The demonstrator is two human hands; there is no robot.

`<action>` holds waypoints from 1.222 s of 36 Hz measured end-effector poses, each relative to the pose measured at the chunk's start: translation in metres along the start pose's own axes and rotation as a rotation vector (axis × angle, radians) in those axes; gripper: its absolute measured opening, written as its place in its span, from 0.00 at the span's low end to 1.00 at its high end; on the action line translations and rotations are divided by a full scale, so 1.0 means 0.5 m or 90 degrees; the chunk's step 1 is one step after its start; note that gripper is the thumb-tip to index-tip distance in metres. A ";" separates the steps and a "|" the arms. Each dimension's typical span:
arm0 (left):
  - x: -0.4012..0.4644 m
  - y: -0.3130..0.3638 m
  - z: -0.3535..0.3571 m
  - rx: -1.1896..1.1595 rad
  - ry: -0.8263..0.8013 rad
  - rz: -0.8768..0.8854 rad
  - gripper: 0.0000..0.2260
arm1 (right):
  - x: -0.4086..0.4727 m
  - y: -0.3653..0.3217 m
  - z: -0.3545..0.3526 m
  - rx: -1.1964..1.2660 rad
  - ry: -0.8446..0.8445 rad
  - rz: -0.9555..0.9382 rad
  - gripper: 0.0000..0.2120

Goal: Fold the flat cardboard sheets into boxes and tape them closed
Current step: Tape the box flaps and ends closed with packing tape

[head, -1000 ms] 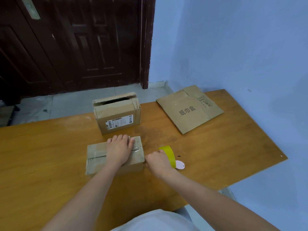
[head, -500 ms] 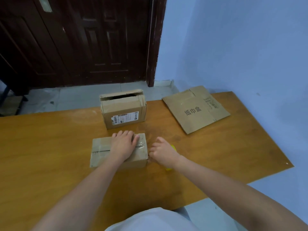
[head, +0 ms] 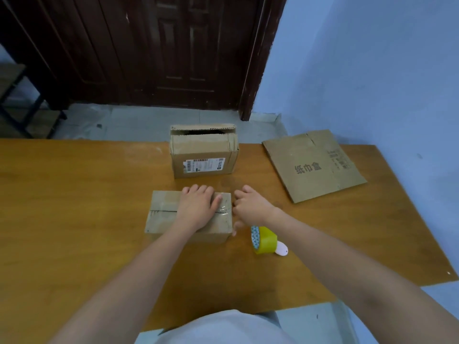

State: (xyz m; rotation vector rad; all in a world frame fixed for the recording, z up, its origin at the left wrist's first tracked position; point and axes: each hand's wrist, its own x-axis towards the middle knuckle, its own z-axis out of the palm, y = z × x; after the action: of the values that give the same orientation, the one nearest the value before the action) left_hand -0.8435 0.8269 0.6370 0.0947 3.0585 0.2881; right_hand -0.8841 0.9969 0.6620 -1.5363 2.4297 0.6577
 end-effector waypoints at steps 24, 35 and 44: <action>-0.070 -0.091 -0.060 -0.164 0.166 0.148 0.18 | 0.049 -0.029 -0.062 0.598 0.046 0.252 0.20; -0.191 -0.178 -0.058 -0.314 0.103 -0.482 0.09 | 0.091 -0.113 -0.063 0.668 0.007 0.247 0.24; -0.170 -0.142 -0.057 -0.506 0.072 -0.365 0.25 | 0.038 -0.186 -0.071 0.531 0.016 0.333 0.16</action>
State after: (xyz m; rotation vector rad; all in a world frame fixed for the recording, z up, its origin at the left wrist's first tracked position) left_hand -0.7650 0.7466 0.6567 -0.8248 2.6492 1.4139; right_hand -0.8071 0.9312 0.6612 -0.5939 2.5984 -0.3160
